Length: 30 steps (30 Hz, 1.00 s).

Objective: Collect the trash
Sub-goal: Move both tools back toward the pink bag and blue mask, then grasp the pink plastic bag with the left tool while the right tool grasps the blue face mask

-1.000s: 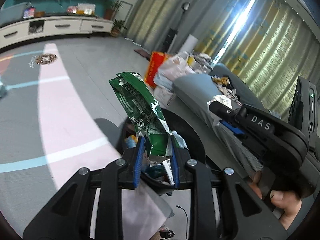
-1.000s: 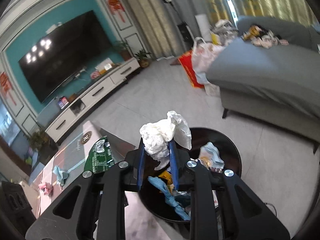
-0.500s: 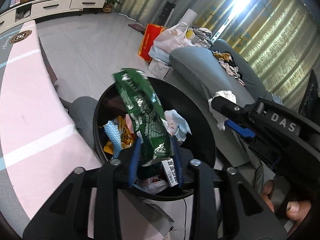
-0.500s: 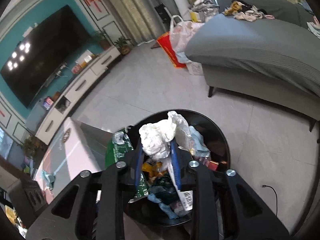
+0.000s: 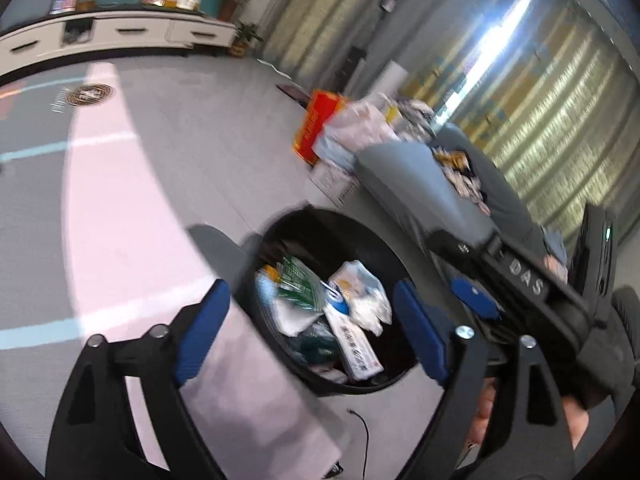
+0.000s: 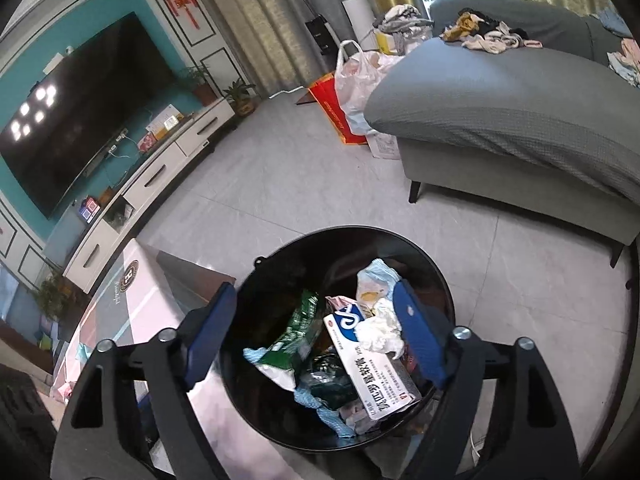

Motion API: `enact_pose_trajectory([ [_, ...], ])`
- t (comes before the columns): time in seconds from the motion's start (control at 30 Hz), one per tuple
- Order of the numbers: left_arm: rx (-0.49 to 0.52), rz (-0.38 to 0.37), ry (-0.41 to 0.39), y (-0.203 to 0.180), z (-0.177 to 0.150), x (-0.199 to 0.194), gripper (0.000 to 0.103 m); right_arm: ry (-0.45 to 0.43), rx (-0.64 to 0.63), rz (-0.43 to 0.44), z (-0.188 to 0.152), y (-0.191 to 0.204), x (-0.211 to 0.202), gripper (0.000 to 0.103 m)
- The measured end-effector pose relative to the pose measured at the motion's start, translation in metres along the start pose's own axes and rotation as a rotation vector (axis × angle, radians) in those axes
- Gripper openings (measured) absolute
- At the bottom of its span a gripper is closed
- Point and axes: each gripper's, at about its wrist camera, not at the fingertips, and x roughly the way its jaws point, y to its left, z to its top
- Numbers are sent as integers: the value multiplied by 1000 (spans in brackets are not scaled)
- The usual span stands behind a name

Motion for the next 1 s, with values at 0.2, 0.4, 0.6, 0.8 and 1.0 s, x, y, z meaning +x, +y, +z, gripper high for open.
enact_pose_trajectory([
  [0.2,-73,196,-158,61,14,-73,100,-19,-53,-1,-1,22,-5,92],
  [0.4,-236,453,-304,150,36,-150,100,-23,-145,-2,-7,48,-7,100],
  [0.6,-460,693,-403,250,48,-195,100,-18,-152,-15,-9,54,-1,100],
  [0.8,-513,765,-341,310,56,-180,99,10,-188,-18,-12,62,12,100],
  [1.0,-548,735,-269,343,63,-152,85,29,-205,-13,-15,70,23,99],
])
